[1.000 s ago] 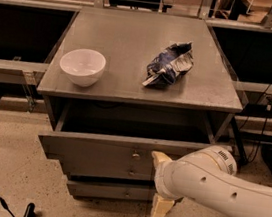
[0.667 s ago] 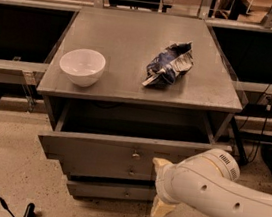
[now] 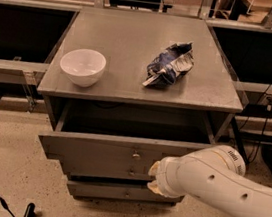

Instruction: Close top drawer

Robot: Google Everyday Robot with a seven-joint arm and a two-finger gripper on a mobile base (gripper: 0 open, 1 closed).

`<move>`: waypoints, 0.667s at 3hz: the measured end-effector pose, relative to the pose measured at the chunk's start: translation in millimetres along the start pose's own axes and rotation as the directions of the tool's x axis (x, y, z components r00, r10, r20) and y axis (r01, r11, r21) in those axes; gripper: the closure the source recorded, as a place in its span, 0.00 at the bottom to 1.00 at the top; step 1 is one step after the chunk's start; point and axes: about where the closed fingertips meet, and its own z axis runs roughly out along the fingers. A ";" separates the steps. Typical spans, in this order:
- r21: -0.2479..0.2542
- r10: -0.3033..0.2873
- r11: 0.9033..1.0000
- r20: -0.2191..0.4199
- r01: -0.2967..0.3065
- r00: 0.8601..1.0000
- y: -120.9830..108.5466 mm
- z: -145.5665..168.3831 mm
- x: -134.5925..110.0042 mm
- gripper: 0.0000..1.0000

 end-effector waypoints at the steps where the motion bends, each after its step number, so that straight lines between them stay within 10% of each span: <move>1: 0.009 -0.007 1.000 -0.002 0.007 1.000 -21.0 12.3 6.8 0.85; 2: 0.025 0.001 1.000 -0.014 0.000 1.000 -41.4 28.5 17.8 1.00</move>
Offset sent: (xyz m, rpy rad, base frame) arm 0.0848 -0.0150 -0.0293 -0.0158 -0.0384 -0.0313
